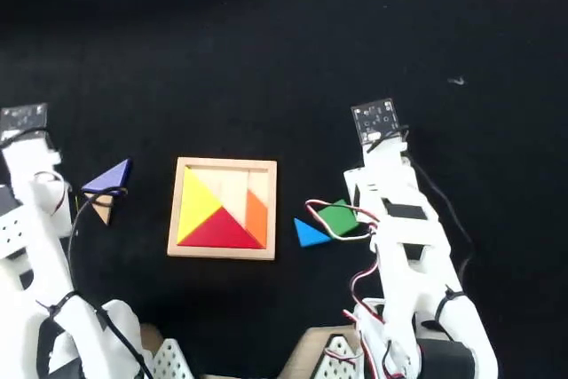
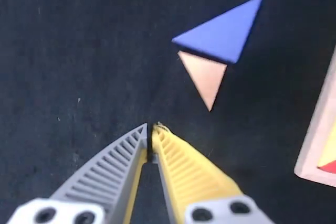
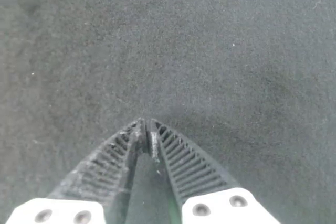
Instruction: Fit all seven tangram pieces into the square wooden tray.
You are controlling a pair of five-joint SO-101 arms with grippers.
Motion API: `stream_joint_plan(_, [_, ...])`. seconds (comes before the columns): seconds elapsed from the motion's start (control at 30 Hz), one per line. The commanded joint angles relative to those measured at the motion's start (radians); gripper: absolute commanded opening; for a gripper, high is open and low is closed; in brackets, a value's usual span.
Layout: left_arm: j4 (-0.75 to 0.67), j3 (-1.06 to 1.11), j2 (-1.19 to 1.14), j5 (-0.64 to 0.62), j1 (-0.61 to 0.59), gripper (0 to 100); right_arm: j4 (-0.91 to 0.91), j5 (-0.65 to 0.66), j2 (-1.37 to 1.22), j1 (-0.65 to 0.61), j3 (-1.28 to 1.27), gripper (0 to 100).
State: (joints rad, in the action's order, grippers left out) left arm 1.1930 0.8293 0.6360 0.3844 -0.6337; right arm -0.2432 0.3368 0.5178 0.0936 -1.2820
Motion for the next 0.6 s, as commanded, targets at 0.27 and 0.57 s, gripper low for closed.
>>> stream_joint_plan(0.27, [-0.232, 0.14, 0.02, -0.021, -0.136, 3, 0.021, 0.0, 0.035, -0.023, 0.031, 1.5])
stream_joint_plan(0.57, [0.008, -0.213, -0.206, -0.035, 0.058, 18, 0.021, 0.0, 0.035, -0.023, 0.031, 1.5])
